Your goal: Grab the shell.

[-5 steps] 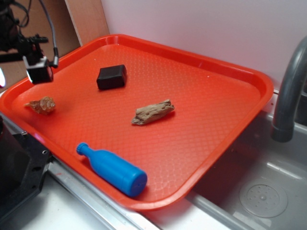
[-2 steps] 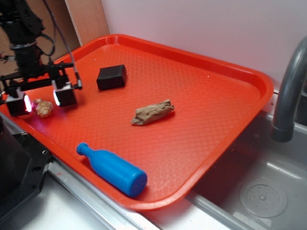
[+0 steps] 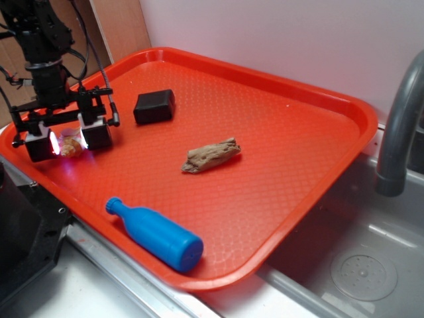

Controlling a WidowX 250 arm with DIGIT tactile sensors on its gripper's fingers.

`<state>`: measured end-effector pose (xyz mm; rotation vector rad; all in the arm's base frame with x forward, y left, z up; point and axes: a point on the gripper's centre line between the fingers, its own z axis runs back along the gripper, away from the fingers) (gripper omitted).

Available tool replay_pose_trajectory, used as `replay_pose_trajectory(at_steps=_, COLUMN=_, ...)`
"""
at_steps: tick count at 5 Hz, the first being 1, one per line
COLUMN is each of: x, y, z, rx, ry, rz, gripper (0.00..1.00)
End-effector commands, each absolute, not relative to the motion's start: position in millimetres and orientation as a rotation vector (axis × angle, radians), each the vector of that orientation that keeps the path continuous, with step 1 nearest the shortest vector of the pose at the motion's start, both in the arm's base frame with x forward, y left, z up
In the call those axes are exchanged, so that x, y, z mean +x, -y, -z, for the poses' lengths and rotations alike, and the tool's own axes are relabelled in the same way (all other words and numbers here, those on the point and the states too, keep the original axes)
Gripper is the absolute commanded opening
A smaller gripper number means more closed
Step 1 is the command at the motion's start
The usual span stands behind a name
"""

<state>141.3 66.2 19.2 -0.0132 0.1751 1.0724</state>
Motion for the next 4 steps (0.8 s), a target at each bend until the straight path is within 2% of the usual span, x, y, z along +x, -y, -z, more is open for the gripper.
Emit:
replay_pose_trajectory(at_steps=1, x=144.1, y=-54.7, z=-49.2, rx=0.031, ry=-0.052, rz=-0.929, gripper=0.0)
replay_pose_trajectory(at_steps=2, x=151.1, y=-49.9, z=-91.9, rx=0.045, ry=0.024, rz=-0.681, gripper=0.0)
replay_pose_trajectory(at_steps=3, x=155.3, y=-41.5, z=-139.9, rx=0.014, ry=0.09, rz=-0.446, gripper=0.0)
replay_pose_trajectory(at_steps=4, x=160.8, y=-29.8, z=-186.3, rx=0.022, ry=0.106, rz=-0.286, gripper=0.0)
